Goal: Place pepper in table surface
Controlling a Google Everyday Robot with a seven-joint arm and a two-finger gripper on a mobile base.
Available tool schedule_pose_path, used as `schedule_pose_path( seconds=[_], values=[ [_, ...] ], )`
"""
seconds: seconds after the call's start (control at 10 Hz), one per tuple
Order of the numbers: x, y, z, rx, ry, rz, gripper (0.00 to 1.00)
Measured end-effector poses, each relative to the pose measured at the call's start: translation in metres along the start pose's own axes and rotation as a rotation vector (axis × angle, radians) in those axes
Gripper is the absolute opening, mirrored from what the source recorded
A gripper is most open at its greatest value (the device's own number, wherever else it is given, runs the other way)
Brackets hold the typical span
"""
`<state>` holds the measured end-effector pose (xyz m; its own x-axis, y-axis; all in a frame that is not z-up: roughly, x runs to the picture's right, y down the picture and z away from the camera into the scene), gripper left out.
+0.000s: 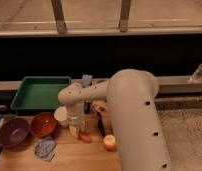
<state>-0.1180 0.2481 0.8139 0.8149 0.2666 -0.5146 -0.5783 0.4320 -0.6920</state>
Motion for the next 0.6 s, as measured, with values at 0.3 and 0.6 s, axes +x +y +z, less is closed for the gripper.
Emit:
schedule_pose_path(
  seconds=[0.3,0.6],
  values=[
    [0.024,-0.025,-0.039,0.051,-0.102,0.088,0.00],
    [0.063,-0.049,-0.118,0.120,-0.253,0.190,0.00]
  ],
)
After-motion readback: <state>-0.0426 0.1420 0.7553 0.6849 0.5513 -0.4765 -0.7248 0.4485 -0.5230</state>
